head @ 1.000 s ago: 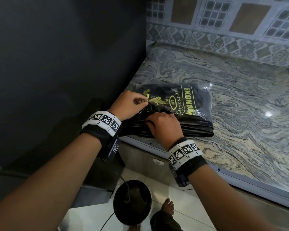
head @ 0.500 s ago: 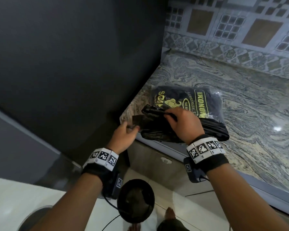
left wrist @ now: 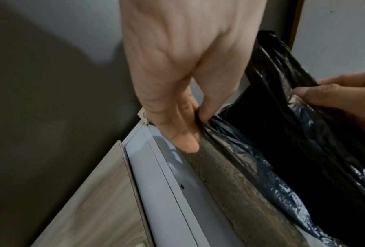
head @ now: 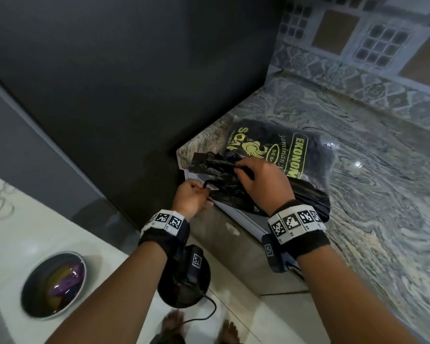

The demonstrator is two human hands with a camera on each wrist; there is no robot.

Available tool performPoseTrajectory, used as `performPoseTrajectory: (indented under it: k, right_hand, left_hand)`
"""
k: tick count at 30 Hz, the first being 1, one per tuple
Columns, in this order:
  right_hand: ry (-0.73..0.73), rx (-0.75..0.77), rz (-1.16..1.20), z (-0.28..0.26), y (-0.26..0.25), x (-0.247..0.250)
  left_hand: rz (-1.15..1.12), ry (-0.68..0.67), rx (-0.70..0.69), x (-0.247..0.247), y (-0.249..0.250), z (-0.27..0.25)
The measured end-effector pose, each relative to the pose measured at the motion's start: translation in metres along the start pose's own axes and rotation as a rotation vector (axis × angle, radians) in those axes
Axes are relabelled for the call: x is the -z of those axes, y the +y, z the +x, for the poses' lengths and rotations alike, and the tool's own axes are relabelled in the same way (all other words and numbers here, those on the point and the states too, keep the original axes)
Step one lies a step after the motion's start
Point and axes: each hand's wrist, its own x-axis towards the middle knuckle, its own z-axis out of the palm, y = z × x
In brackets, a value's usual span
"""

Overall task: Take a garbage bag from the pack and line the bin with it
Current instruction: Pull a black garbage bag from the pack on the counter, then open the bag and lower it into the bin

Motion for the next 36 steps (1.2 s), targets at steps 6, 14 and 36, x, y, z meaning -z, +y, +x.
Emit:
performPoseTrajectory:
  k: [6, 14, 36]
  right_hand:
    - [0.015, 0.089, 0.074, -0.012, 0.002, 0.013]
    - [0.071, 0.23, 0.065, -0.034, -0.034, 0.037]
    - [-0.387, 0.315, 0.471, -0.112, -0.155, 0.004]
  left_hand:
    - [-0.061, 0.076, -0.108, 0.008, 0.004, -0.035]
    - [-0.098, 0.086, -0.255, 0.032, 0.019, -0.098]
    - [-0.201, 0.443, -0.421, 0.143, -0.026, -0.282]
